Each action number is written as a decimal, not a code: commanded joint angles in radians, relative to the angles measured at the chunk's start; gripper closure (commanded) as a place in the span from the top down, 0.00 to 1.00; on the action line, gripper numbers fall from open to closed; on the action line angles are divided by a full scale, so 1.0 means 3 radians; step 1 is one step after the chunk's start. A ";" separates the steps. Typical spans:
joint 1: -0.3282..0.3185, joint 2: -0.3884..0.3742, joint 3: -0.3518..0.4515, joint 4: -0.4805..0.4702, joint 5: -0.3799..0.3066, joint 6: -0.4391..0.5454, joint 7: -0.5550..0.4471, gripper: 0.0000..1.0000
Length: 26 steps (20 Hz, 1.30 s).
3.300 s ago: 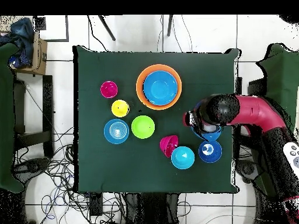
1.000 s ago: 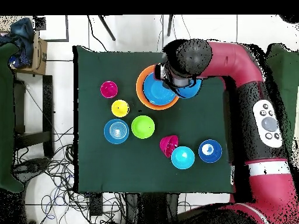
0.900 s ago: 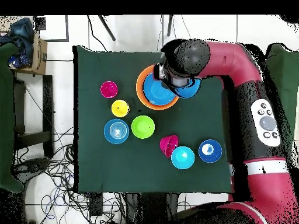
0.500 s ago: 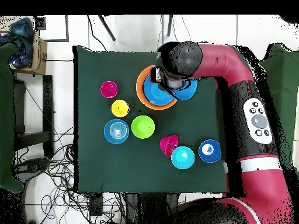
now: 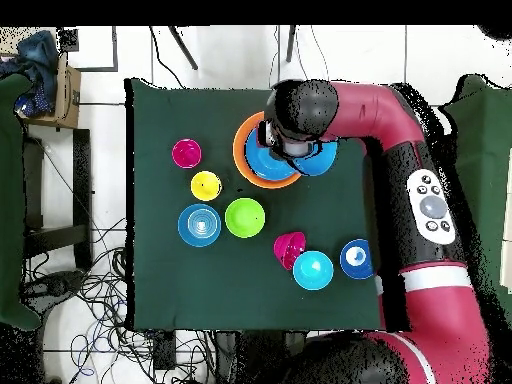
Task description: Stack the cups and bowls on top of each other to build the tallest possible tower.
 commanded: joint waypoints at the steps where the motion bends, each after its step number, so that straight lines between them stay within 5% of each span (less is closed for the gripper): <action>1: 0.0188 0.0185 -0.0259 0.0151 -0.0163 -0.0230 0.0262 0.00; 12: 0.0143 0.0291 -0.0110 0.0247 0.0222 -0.0457 0.0210 0.00; 23: 0.0161 0.0284 -0.0149 0.0314 0.0354 -0.0539 0.0117 0.00; 24: 0.0182 0.0269 -0.0180 0.0337 0.0341 -0.0559 0.0144 1.00; 26: 0.0125 0.0245 -0.0112 0.0405 0.0367 -0.0561 0.0025 1.00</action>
